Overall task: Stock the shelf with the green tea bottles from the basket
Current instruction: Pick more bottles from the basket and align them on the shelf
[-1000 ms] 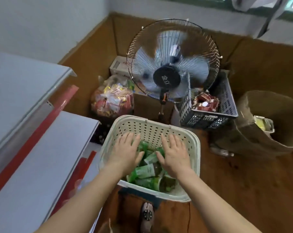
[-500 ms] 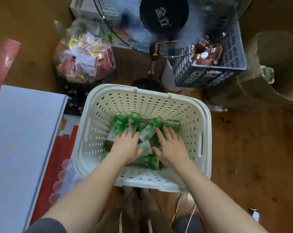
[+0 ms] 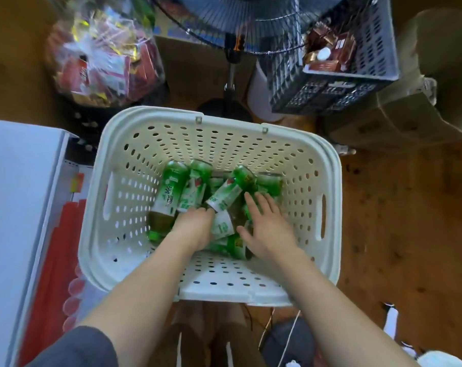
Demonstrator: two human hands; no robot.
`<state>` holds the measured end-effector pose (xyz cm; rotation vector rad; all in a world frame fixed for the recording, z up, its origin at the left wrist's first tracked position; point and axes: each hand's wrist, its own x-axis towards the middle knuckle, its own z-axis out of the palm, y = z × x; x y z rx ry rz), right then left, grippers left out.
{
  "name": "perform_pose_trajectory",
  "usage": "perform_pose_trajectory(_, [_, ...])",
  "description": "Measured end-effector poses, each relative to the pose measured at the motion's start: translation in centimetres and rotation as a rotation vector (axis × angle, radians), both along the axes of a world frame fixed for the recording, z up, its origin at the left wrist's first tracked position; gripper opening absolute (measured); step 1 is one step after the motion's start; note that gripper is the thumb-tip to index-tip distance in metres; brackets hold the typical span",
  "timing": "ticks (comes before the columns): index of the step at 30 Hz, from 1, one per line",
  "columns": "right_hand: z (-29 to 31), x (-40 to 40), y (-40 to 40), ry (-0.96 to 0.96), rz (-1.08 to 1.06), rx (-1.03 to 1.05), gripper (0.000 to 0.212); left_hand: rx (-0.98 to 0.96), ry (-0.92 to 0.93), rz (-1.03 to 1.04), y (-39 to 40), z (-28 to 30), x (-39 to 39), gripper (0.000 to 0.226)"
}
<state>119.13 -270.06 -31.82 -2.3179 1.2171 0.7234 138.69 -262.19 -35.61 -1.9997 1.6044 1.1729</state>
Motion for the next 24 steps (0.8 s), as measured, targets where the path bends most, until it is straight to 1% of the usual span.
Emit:
perform_pose_trajectory(2, [-0.1, -0.2, 0.1, -0.002, -0.046, 0.010, 0.083, -0.016, -0.011, 0.006, 0.2, 0.5, 0.3, 0.066])
perform_pose_trajectory(4, [-0.1, -0.5, 0.1, -0.044, -0.114, -0.027, 0.078, -0.036, -0.005, 0.041, 0.5, 1.0, 1.0, 0.062])
perform_pose_trajectory(7, [-0.2, -0.4, -0.2, -0.073, -0.168, -0.067, 0.066, -0.082, 0.069, 0.211, 0.9, 1.8, 3.1, 0.058])
perform_pose_trajectory(10, [-0.6, 0.6, 0.3, -0.037, -0.035, -0.027, 0.053, -0.141, 0.190, 0.511, 1.1, 3.2, 5.1, 0.063])
perform_pose_trajectory(12, [-1.1, 1.9, 1.1, -0.039, 0.050, 0.063, 0.052, -0.184, 0.241, 0.672, 0.9, 4.3, 5.9, 0.064])
perform_pose_trajectory(14, [-2.4, 3.0, 2.1, -0.011, 0.120, 0.154, 0.065, -0.197, 0.297, 0.758, 0.9, 5.0, 6.4, 0.063])
perform_pose_trajectory(16, [-3.6, 3.7, 2.7, 0.082, 0.216, 0.216, 0.080, -0.167, 0.365, 0.823, 1.4, 5.4, 6.6, 0.062])
perform_pose_trajectory(18, [-4.7, 3.7, 2.6, 0.181, 0.309, 0.222, 0.083, -0.135, 0.415, 0.877, 1.9, 5.5, 6.8, 0.059])
perform_pose_trajectory(20, [-5.4, 3.9, 2.3, 0.243, 0.401, 0.197, 0.079, -0.120, 0.455, 0.914, 2.2, 5.5, 7.0, 0.060])
perform_pose_trajectory(21, [-5.6, 4.1, 2.2, 0.250, 0.430, 0.189, 0.073, -0.117, 0.465, 0.923, 2.2, 5.5, 7.2, 0.061])
perform_pose_trajectory(22, [-5.8, 4.3, 2.1, 0.247, 0.441, 0.192, 0.064, -0.122, 0.473, 0.926, 2.2, 5.4, 7.2, 0.062])
perform_pose_trajectory(24, [-6.0, 4.3, 1.9, 0.211, 0.394, 0.220, 0.049, -0.136, 0.492, 0.924, 2.3, 5.4, 7.3, 0.063])
